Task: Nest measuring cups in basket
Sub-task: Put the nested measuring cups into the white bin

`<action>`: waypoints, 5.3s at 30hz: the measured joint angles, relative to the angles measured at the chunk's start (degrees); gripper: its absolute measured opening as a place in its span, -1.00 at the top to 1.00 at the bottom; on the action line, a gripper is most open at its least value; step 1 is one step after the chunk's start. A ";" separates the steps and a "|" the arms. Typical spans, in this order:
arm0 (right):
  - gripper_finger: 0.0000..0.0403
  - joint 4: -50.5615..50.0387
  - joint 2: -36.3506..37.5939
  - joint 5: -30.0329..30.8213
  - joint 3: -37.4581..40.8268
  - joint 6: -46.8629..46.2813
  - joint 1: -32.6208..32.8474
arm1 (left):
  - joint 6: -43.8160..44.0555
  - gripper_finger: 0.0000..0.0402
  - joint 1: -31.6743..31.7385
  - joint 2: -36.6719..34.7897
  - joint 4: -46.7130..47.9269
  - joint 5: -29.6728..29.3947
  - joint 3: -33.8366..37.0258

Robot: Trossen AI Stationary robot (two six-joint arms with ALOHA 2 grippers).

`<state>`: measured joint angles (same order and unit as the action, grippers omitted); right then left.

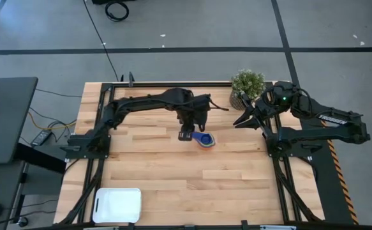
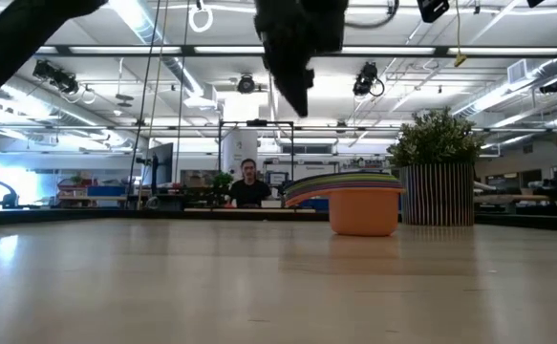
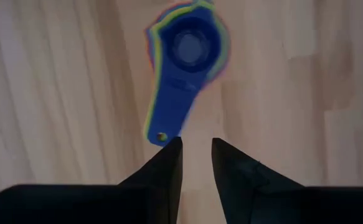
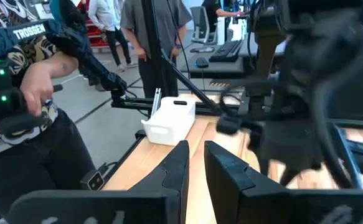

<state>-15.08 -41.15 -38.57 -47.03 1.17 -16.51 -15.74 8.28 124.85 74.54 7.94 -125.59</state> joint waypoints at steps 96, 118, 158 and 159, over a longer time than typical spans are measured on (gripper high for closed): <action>0.72 1.88 -0.11 0.11 0.09 4.61 -0.01 | 9.97 -0.50 1.41 1.94 -13.65 2.90 0.12; 0.72 -17.72 -5.29 10.36 0.11 -9.26 0.43 | -16.88 -0.50 0.89 1.94 -6.94 5.64 0.10; 0.72 -18.18 -5.16 8.44 0.09 -8.61 2.47 | -16.16 -0.50 0.85 12.08 -8.17 2.82 0.55; 0.72 -18.27 -5.16 8.44 0.09 -8.59 2.47 | -15.93 -0.50 0.85 12.31 -8.08 2.84 0.56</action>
<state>-33.34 -46.31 -30.13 -46.94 -7.42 -14.04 -31.68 9.13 137.16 66.46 10.79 -125.03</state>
